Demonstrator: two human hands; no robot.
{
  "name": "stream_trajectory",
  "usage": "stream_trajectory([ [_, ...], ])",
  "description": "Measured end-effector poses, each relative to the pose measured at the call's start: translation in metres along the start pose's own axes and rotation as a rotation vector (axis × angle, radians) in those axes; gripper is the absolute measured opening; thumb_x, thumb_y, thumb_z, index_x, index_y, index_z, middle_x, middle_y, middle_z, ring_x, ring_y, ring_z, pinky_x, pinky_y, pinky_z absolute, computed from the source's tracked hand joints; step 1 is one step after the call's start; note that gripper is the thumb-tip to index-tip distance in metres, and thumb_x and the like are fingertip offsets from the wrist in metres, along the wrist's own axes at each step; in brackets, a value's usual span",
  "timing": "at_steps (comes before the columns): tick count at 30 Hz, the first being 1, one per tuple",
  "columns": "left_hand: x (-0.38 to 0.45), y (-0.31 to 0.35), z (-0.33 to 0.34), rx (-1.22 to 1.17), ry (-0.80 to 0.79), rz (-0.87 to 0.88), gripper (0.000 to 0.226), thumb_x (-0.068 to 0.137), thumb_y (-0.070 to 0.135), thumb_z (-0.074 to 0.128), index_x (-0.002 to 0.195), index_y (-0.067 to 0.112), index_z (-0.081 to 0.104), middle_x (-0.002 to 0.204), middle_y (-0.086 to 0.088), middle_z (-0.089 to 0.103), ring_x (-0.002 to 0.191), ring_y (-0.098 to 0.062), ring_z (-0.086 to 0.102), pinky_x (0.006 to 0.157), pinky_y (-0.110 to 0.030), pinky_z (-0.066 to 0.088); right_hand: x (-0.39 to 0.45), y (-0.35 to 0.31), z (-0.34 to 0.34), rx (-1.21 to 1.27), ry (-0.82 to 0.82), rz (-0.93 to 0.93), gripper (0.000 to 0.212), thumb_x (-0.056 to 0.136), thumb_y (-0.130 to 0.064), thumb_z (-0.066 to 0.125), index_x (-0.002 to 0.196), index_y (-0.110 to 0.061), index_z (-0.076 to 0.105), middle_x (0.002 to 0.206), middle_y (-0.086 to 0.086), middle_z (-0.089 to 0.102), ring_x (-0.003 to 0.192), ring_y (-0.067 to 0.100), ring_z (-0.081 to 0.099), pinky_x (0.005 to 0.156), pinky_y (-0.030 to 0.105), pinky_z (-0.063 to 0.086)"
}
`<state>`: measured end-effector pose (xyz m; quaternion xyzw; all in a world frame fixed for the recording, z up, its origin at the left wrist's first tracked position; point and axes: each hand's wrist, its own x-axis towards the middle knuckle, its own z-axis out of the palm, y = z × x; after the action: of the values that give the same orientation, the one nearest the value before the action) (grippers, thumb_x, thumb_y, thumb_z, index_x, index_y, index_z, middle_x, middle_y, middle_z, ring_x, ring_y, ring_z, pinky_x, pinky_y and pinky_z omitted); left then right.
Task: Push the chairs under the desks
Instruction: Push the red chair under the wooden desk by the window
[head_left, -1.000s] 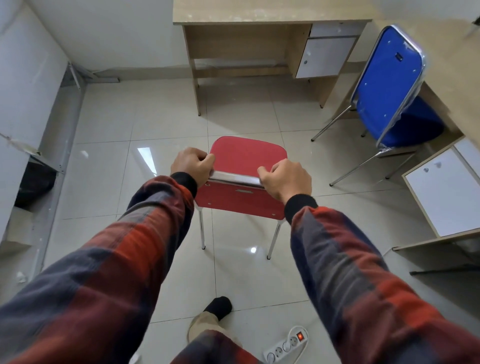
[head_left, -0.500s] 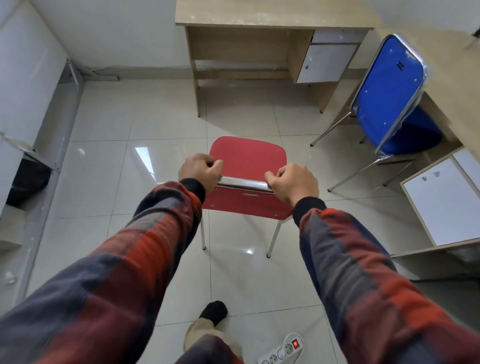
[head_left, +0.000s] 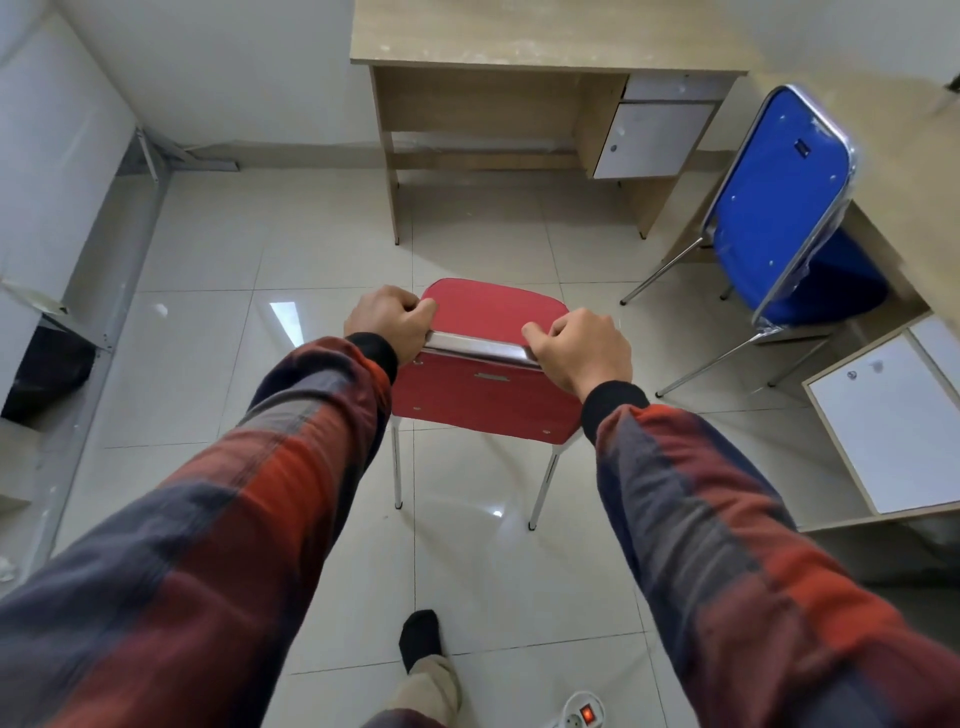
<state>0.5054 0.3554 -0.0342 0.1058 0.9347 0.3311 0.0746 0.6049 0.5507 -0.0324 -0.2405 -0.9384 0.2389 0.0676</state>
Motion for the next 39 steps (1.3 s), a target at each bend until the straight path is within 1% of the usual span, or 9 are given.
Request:
stream_trajectory([
  [7, 0.014, -0.008, -0.003, -0.028, -0.041, 0.028, 0.037, 0.077, 0.033, 0.044, 0.054, 0.012, 0.063, 0.066, -0.007, 0.069, 0.067, -0.027, 0.062, 0.06, -0.032, 0.048, 0.003, -0.007, 0.006, -0.012, 0.001, 0.059, 0.052, 0.085, -0.05, 0.05, 0.06, -0.007, 0.066, 0.051, -0.001, 0.055, 0.051, 0.024, 0.054, 0.053, 0.028, 0.046],
  [13, 0.006, -0.039, -0.005, -0.066, -0.029, 0.024, 0.039, 0.072, 0.035, 0.042, 0.056, 0.011, 0.068, 0.055, -0.001, 0.065, 0.06, -0.024, 0.062, 0.058, -0.032, 0.049, -0.014, -0.022, 0.028, -0.074, -0.065, 0.052, 0.045, 0.085, -0.047, 0.049, 0.054, -0.015, 0.052, 0.049, -0.003, 0.047, 0.044, 0.02, 0.043, 0.051, 0.029, 0.045],
  [19, 0.021, -0.027, 0.004, -0.099, -0.025, 0.018, 0.046, 0.068, 0.045, 0.037, 0.058, 0.011, 0.065, 0.059, -0.004, 0.067, 0.064, -0.026, 0.063, 0.063, -0.038, 0.053, 0.011, -0.013, 0.018, -0.106, -0.124, 0.032, 0.049, 0.087, -0.048, 0.052, 0.062, -0.01, 0.069, 0.059, 0.003, 0.065, 0.056, 0.024, 0.059, 0.055, 0.028, 0.048],
  [26, 0.027, -0.008, 0.026, -0.037, -0.042, 0.058, 0.047, 0.072, 0.053, 0.039, 0.058, 0.012, 0.057, 0.058, -0.002, 0.063, 0.061, -0.024, 0.058, 0.054, -0.03, 0.044, 0.031, 0.01, 0.002, -0.123, -0.104, 0.085, 0.037, 0.087, -0.041, 0.057, 0.064, -0.015, 0.07, 0.056, -0.006, 0.057, 0.055, 0.016, 0.051, 0.052, 0.024, 0.031],
  [29, 0.024, -0.006, 0.022, 0.028, -0.095, 0.131, 0.05, 0.077, 0.061, 0.037, 0.058, 0.017, 0.051, 0.056, 0.001, 0.051, 0.057, -0.02, 0.049, 0.05, -0.027, 0.031, 0.022, 0.012, 0.004, -0.14, -0.028, 0.112, 0.04, 0.09, -0.041, 0.055, 0.062, -0.013, 0.065, 0.052, -0.006, 0.051, 0.05, 0.014, 0.046, 0.05, 0.023, 0.03],
  [33, 0.026, -0.007, 0.017, 0.084, -0.216, 0.211, 0.072, 0.072, 0.079, 0.027, 0.069, 0.015, 0.059, 0.066, -0.003, 0.061, 0.065, -0.023, 0.056, 0.058, -0.032, 0.043, 0.019, 0.009, 0.006, -0.248, -0.006, 0.169, 0.049, 0.09, -0.049, 0.044, 0.062, -0.014, 0.064, 0.056, -0.004, 0.054, 0.058, 0.019, 0.05, 0.074, 0.034, 0.044],
  [35, 0.029, -0.005, 0.014, 0.146, -0.341, 0.209, 0.071, 0.077, 0.08, 0.035, 0.071, 0.015, 0.063, 0.067, -0.001, 0.06, 0.068, -0.022, 0.057, 0.061, -0.031, 0.044, 0.019, 0.008, 0.009, -0.252, -0.021, 0.226, 0.053, 0.09, -0.053, 0.042, 0.063, -0.013, 0.064, 0.058, -0.003, 0.056, 0.059, 0.019, 0.05, 0.081, 0.036, 0.046],
  [37, 0.03, 0.0, 0.012, 0.217, -0.441, 0.18, 0.064, 0.085, 0.073, 0.043, 0.078, 0.015, 0.068, 0.073, -0.003, 0.063, 0.073, -0.022, 0.06, 0.065, -0.03, 0.047, 0.014, 0.007, 0.012, -0.199, -0.025, 0.254, 0.058, 0.092, -0.058, 0.042, 0.061, -0.012, 0.062, 0.058, -0.003, 0.056, 0.06, 0.021, 0.055, 0.08, 0.038, 0.052],
  [39, 0.029, 0.006, 0.01, 0.26, -0.476, 0.155, 0.065, 0.089, 0.07, 0.041, 0.08, 0.012, 0.068, 0.073, -0.005, 0.063, 0.072, -0.023, 0.06, 0.065, -0.029, 0.045, 0.011, 0.01, 0.01, -0.156, -0.046, 0.207, 0.064, 0.094, -0.066, 0.042, 0.057, -0.015, 0.057, 0.055, -0.004, 0.052, 0.058, 0.02, 0.055, 0.069, 0.032, 0.049],
])
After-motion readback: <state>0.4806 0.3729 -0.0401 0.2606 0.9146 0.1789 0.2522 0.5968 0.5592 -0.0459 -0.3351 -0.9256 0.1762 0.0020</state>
